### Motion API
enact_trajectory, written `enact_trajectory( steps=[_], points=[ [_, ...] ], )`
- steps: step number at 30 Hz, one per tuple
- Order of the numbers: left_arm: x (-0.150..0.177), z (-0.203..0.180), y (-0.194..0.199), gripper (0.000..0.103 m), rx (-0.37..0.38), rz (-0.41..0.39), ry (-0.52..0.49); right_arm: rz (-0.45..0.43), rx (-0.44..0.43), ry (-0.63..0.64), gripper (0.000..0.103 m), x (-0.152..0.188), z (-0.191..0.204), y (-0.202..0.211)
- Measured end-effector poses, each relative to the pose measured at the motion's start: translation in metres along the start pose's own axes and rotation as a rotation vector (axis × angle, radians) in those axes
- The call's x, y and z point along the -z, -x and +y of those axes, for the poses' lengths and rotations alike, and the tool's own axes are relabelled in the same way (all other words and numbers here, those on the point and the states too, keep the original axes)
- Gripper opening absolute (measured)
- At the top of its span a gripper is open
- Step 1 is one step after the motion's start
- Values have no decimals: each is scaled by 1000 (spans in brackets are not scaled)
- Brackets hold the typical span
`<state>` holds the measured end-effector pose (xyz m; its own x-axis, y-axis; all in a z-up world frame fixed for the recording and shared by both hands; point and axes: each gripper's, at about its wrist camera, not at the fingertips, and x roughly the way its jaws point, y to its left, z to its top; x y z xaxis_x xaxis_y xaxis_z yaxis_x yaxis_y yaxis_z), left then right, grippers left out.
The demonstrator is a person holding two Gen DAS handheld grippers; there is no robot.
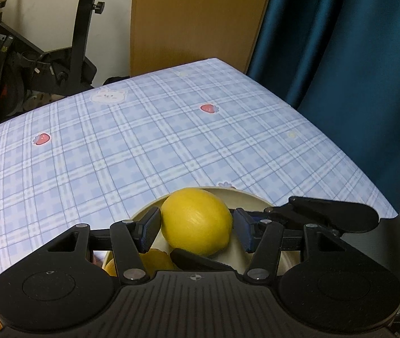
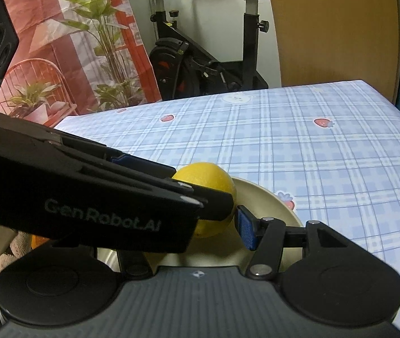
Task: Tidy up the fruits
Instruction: 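Carry the second lemon onto the beige plate and open the left gripper, then move the left gripper to the dark purple mangosteen and grasp it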
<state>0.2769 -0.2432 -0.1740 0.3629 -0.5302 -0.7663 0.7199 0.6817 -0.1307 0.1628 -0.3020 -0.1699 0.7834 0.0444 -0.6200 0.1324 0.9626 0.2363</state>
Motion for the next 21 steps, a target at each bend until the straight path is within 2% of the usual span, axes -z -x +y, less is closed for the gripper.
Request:
enact_trajectory(
  steps=[8,18,21],
  points=[
    [0,5,9,59,-24,-30,24,2,35,24,57,-2,7,3],
    [5,14,50,60,-50,-85,70,-9,37,65,59,-5,25,27],
    [10,16,66,61,-83,-101,62,-16,35,66,59,-5,32,34]
  ],
)
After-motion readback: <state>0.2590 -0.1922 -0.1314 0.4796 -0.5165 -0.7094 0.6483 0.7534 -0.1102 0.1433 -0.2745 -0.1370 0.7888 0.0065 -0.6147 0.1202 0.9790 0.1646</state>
